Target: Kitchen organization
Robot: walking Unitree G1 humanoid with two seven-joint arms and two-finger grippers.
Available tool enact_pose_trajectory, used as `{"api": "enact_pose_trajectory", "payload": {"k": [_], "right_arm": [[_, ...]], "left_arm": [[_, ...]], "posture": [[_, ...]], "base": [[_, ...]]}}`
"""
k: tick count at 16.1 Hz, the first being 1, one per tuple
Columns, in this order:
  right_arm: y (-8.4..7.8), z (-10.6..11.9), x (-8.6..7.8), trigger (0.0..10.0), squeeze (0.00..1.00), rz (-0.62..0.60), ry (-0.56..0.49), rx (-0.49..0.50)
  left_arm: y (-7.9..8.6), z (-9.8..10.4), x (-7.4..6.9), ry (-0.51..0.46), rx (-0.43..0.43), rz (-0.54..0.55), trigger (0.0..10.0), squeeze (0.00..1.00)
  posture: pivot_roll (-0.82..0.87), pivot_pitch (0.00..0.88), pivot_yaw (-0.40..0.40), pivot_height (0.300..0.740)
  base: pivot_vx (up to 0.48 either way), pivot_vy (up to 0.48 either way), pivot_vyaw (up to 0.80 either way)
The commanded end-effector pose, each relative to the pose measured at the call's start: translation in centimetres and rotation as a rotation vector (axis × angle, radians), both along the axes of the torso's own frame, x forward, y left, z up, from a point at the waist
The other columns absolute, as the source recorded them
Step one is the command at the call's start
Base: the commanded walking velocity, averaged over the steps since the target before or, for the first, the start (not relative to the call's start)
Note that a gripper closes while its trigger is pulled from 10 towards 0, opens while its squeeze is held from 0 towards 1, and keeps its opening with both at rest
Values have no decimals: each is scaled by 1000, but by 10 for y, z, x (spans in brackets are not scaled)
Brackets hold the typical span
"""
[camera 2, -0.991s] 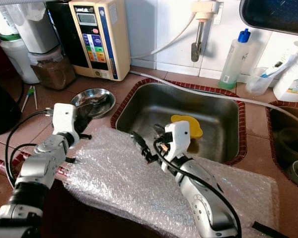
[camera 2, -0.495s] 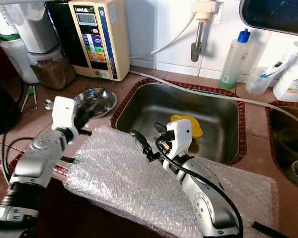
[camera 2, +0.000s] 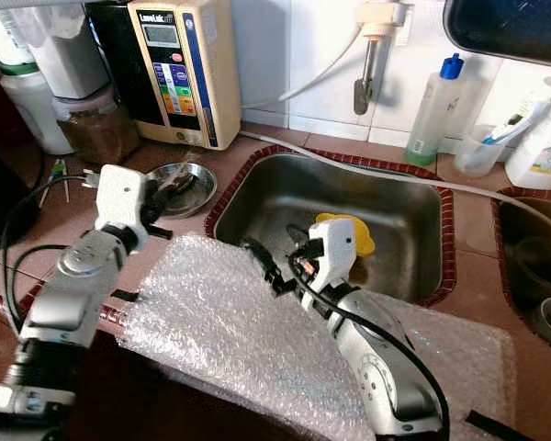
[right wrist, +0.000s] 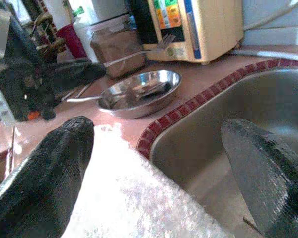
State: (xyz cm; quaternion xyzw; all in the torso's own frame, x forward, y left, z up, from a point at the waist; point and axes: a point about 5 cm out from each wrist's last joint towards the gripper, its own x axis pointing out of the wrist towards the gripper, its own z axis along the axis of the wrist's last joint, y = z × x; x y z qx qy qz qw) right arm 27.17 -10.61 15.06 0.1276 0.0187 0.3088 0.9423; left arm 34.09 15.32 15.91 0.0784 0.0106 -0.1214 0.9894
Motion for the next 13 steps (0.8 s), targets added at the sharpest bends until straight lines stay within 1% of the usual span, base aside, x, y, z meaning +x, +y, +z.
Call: {"api": "enact_pose_trajectory", "payload": {"k": [1, 2, 3, 5, 6, 9, 10, 11, 12, 13], "right_arm": [[-2, 3, 4, 10000, 0, -22, -9, 11], [-4, 7, 7, 10000, 0, -30, -11, 31], [-7, 8, 8, 10000, 0, -55, -1, 65], [-10, 6, 9, 10000, 0, -81, 16, 85], [-12, 6, 10, 10000, 0, -99, 26, 106], [-20, 11, 17, 10000, 0, -167, 70, 240], [-21, 11, 18, 10000, 0, -180, 81, 268], [-25, 12, 21, 10000, 0, -205, 101, 321], [-32, 14, 25, 10000, 0, -240, 132, 409], [-34, 15, 26, 10000, 0, -245, 137, 430]], "left_arm": [[-6, 4, -4, -51, 9, -41, 0, 0], [-15, 2, -10, -103, 51, -85, 0, 0], [-25, 2, -16, -156, 71, -139, 0, 0], [-33, -2, -21, -173, 21, -148, 0, 0], [-38, -2, -24, -199, 10, -166, 0, 0], [-57, -4, -32, -249, -10, -258, 0, 0], [-60, -4, -33, -259, -10, -278, 0, 0], [-66, -1, -35, -281, -11, -311, 0, 0], [-77, 6, -37, -317, -22, -363, 0, 0], [-81, 7, -37, -325, -25, -387, 0, 0]], "posture": [[-136, 0, 58, 740], [-137, 0, 56, 740], [-137, 0, 56, 740], [-142, 0, 55, 740], [-143, 0, 54, 740], [-150, 0, 56, 740], [-152, 0, 55, 740], [-152, 0, 55, 740], [-158, 0, 59, 740], [-158, 0, 59, 740]], "base": [[0, 0, 0], [0, 0, 0], [0, 0, 0], [0, 0, 0], [0, 0, 0], [0, 0, 0], [0, 0, 0], [0, 0, 0], [0, 0, 0], [0, 0, 0]]}}
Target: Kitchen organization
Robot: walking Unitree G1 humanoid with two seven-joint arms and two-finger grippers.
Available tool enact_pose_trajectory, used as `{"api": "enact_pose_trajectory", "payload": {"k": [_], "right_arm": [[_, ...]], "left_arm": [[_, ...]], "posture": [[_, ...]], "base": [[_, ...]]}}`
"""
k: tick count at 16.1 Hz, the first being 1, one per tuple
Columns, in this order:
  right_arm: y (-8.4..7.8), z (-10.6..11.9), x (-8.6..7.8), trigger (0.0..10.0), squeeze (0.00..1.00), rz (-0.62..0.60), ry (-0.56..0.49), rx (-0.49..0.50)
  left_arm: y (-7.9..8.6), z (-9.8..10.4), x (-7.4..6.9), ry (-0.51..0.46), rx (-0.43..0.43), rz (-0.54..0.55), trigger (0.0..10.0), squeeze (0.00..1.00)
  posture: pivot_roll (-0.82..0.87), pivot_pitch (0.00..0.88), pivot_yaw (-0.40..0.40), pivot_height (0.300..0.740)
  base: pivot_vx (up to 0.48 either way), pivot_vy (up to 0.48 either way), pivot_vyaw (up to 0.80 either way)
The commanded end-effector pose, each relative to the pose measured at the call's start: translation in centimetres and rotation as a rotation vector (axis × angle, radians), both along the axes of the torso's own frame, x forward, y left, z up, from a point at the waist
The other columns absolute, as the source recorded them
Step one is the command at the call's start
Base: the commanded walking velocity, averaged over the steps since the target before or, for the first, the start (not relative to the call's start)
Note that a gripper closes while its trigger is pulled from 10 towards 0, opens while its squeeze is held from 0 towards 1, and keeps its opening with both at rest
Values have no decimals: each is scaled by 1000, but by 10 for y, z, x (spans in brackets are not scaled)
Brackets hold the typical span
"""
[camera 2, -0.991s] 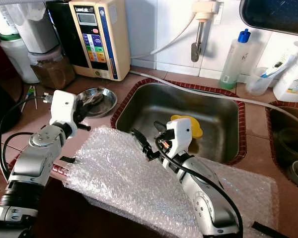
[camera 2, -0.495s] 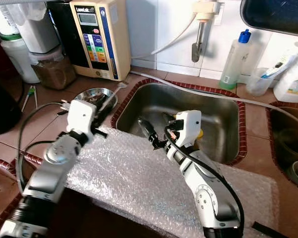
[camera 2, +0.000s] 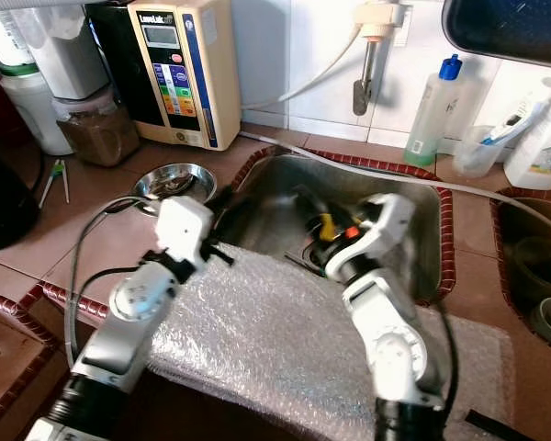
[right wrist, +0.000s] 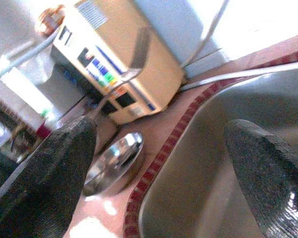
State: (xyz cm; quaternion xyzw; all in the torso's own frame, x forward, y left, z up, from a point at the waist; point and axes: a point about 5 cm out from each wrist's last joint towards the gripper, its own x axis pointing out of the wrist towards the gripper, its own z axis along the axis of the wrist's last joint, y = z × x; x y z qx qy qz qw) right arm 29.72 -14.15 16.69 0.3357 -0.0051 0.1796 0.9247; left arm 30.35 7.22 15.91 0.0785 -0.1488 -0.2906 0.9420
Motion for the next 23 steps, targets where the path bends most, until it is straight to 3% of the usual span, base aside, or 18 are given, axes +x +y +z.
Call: {"api": "enact_pose_trajectory", "payload": {"k": [1, 5, 10, 16, 18, 23], "right_arm": [[0, 1, 3, 10000, 0, 9, 16, 30], [-3, 7, 22, 10000, 0, 28, 18, 20], [1, 23, 44, 10000, 0, 98, -32, 5], [-16, 3, 34, 10000, 0, 75, 16, -58], [-28, 0, 22, 10000, 0, 56, 14, -75], [-20, 28, 11, 10000, 0, 192, -109, 49]], "left_arm": [[-7, 9, -1, -45, 4, -48, 0, 0], [-27, 12, -9, -114, 48, -175, 0, 0], [-34, 13, -11, -123, 47, -195, 0, 0], [-17, 18, -1, -123, 8, -86, 0, 0], [-13, 18, 4, -118, 5, -65, 0, 0], [-24, 15, 1, -108, 12, -117, 0, 0]], "posture": [[-167, 0, 66, 740], [-174, 0, 75, 740], [-155, 0, 55, 740], [-149, 0, 42, 740], [-159, 0, 46, 740], [-178, 0, 59, 740]], "base": [[0, 0, 0], [0, 0, 0], [0, 0, 0], [0, 0, 0], [0, 0, 0], [0, 0, 0]]}}
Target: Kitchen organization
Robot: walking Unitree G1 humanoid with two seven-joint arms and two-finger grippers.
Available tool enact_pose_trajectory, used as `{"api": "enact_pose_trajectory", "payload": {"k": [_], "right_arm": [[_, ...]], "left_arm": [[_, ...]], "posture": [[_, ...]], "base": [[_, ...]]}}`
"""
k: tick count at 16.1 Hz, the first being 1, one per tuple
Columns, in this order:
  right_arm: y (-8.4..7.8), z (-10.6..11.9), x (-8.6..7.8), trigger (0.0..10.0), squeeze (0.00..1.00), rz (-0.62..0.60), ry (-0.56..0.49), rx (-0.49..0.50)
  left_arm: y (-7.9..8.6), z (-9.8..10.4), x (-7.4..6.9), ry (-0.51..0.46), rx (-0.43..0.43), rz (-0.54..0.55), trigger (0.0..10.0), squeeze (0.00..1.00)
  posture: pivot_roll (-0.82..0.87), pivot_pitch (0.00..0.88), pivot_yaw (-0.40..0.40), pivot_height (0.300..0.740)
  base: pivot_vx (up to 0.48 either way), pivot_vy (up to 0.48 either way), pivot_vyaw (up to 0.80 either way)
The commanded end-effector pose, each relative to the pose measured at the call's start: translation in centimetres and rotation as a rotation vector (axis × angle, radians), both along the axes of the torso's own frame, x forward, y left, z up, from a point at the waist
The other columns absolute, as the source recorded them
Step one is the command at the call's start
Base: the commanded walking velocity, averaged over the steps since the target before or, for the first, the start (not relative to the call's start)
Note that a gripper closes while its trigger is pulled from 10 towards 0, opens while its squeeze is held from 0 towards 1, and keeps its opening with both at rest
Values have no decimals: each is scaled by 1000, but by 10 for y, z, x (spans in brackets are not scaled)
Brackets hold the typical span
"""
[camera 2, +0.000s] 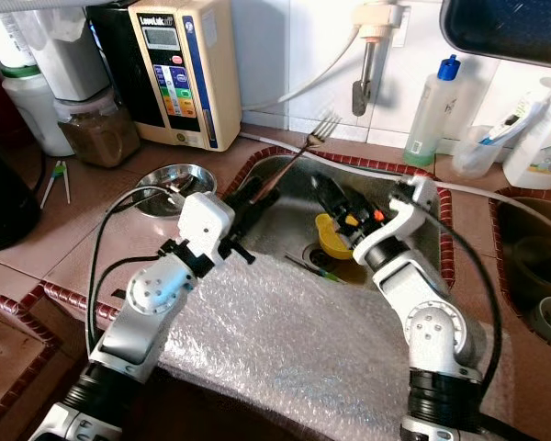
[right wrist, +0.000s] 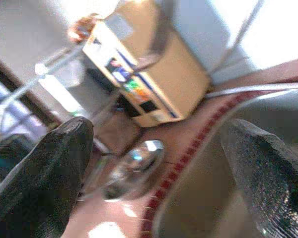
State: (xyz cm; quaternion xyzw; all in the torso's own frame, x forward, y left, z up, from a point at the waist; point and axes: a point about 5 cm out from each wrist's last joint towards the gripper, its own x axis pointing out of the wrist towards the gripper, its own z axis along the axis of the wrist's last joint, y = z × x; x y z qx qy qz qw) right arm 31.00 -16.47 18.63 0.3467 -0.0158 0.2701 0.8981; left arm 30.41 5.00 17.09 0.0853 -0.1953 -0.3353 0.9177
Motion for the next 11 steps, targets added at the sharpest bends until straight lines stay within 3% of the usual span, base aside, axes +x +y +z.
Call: {"api": "enact_pose_trajectory", "payload": {"k": [1, 9, 10, 11], "right_arm": [[3, 9, -1, 10000, 0, 27, -36, 10], [20, 13, 16, 10000, 0, 78, -37, 19], [19, 14, 22, 0, 0, 51, -43, 8], [18, 14, 25, 0, 0, 28, -36, 10]], "left_arm": [[-2, 4, 0, -18, 8, -16, 0, 0], [-17, 1, -12, -13, 32, -153, 0, 0], [-18, 0, -13, -11, 33, -154, 0, 0], [-17, 1, -13, -11, 32, -154, 0, 0]], "posture": [[-178, 0, 59, 740], [-176, 0, 55, 740], [-175, 0, 56, 740], [-174, 0, 55, 740]], "base": [[0, 0, 0], [0, 0, 0], [0, 0, 0], [0, 0, 0]]}}
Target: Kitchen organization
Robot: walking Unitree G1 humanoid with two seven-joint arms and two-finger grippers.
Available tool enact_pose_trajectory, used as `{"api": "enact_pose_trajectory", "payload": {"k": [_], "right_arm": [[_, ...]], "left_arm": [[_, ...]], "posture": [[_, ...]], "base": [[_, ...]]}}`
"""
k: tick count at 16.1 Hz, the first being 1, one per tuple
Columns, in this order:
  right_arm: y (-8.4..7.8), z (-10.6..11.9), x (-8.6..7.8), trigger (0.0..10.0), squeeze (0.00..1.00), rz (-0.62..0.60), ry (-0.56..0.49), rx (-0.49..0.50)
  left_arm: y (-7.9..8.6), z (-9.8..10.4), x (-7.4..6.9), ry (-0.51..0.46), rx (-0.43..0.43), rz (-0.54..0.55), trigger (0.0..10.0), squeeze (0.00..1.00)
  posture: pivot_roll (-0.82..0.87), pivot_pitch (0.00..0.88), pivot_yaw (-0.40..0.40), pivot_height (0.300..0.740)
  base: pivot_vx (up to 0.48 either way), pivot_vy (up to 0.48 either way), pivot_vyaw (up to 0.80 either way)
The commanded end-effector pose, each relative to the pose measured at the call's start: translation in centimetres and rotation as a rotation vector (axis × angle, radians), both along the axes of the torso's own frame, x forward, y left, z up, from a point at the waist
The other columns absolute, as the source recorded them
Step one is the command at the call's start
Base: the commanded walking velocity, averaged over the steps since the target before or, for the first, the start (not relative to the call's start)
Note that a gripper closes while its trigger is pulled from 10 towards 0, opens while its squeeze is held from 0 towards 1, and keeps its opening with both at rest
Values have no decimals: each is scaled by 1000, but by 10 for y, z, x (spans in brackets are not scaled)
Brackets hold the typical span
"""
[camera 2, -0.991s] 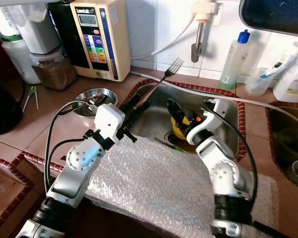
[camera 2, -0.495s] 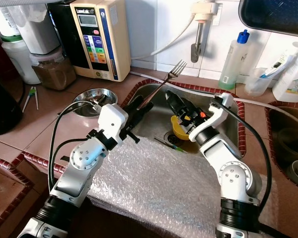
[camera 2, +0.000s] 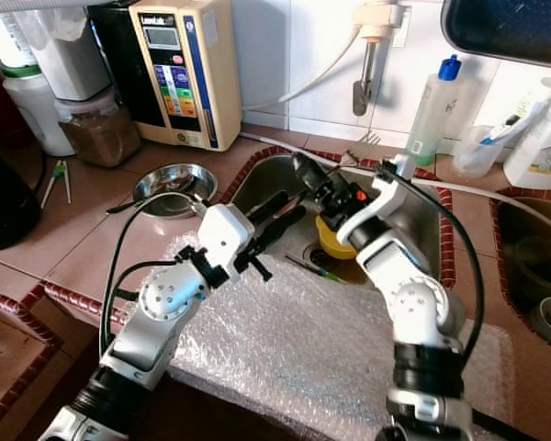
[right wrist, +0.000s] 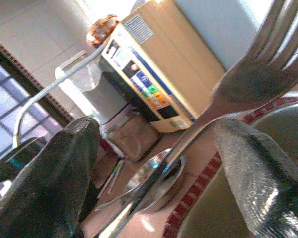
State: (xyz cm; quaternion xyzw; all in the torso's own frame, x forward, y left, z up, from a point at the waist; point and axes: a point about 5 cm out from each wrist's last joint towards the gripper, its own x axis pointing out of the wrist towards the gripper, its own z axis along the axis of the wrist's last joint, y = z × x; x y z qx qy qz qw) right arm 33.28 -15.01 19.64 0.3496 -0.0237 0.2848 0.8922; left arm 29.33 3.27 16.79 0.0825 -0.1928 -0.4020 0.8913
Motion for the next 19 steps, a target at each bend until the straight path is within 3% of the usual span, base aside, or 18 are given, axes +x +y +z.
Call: {"api": "enact_pose_trajectory", "payload": {"k": [1, 15, 19], "right_arm": [[0, 3, 5, 0, 0, -30, -3, -6], [-15, -2, 11, 0, 0, -116, 11, 6], [-16, -3, 10, 0, 0, -120, 14, 17]], "left_arm": [[1, 4, -2, -20, 4, -14, 0, 0], [5, -4, 2, 1, 17, 7, 0, 0], [9, -9, 4, 9, 34, 24, 745, 0]], "posture": [[-172, 0, 54, 740], [-183, 0, 60, 740], [-180, 0, 60, 740]], "base": [[0, 0, 0], [0, 0, 0], [0, 0, 0]]}}
